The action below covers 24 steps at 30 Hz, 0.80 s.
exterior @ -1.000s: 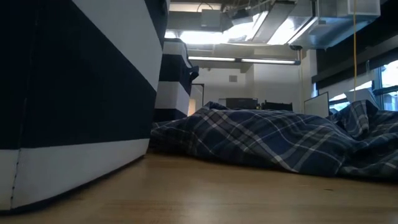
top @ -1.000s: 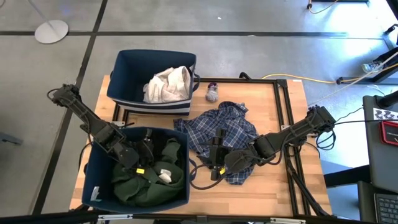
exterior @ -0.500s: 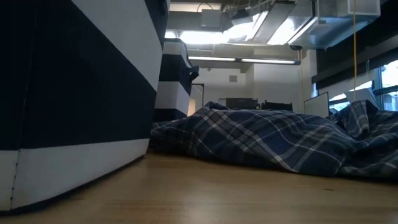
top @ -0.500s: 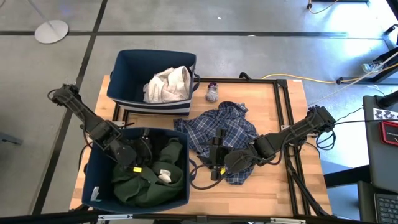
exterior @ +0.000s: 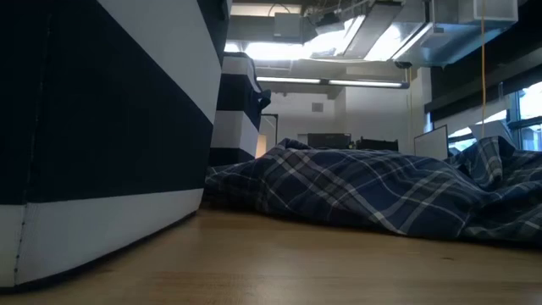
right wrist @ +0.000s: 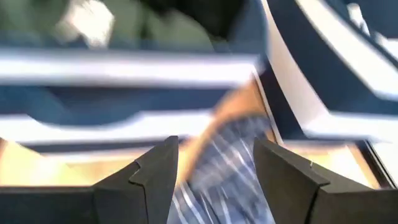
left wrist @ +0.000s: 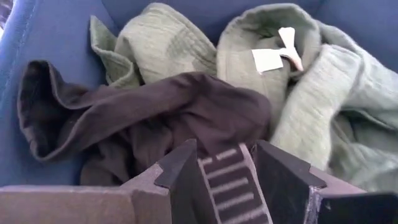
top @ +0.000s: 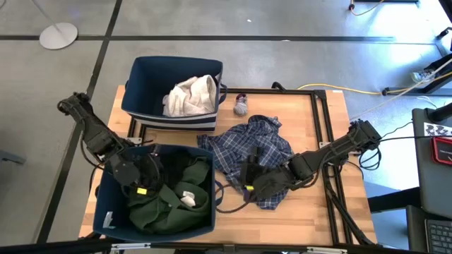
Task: Sort clothes
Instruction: Put the blue checkered long sleeve into the bottom blue laundry organizer
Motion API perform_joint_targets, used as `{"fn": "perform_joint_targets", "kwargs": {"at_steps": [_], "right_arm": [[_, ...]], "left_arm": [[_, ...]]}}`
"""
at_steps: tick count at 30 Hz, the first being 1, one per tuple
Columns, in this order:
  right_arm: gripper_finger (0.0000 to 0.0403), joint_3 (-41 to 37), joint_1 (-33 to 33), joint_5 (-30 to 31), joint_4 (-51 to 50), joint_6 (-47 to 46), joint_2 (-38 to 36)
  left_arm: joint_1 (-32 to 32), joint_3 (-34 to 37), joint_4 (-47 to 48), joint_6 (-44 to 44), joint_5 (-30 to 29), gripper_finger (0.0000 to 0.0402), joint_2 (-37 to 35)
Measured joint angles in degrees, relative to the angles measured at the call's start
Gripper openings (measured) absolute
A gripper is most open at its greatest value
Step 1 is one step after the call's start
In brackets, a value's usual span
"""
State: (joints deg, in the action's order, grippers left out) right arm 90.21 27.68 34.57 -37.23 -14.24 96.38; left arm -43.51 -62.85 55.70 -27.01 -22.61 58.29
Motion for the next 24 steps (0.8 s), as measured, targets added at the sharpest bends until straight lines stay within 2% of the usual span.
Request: {"fn": "perform_joint_targets", "kwargs": {"at_steps": [3, 7, 11, 16, 21, 24], "right_arm": [[0.0209, -1.3, -0.1, 1.6, -6.7, -6.8, 0.1], [0.0209, -7.4, -0.1, 1.6, -7.7, -13.2, 0.5], [0.0209, -14.6, 0.0, 2.9, -5.0, -18.1, 0.4], [0.0209, -22.7, -0.5, 3.5, 2.1, -18.9, 0.4], [0.0209, -26.7, -2.0, 3.0, 11.5, -18.4, 0.4], [0.0209, -27.1, -3.2, -0.6, 12.5, -18.1, 0.4]], "left_arm": [[-1.3, 0.0, 1.5, 0.0, -1.8, 0.0153, -1.8], [-2.9, 0.0, 2.5, -0.3, -4.4, 0.0153, -4.0], [-4.3, 0.0, 2.5, -0.8, -6.5, 0.0153, -5.7], [-4.9, 0.0, 2.4, -1.1, -8.0, 0.0152, -6.2], [-4.9, 0.7, 2.2, -1.1, -8.1, 0.0152, -6.2], [-4.9, 1.7, 2.1, -1.5, -8.1, 0.0153, -6.1]]}}
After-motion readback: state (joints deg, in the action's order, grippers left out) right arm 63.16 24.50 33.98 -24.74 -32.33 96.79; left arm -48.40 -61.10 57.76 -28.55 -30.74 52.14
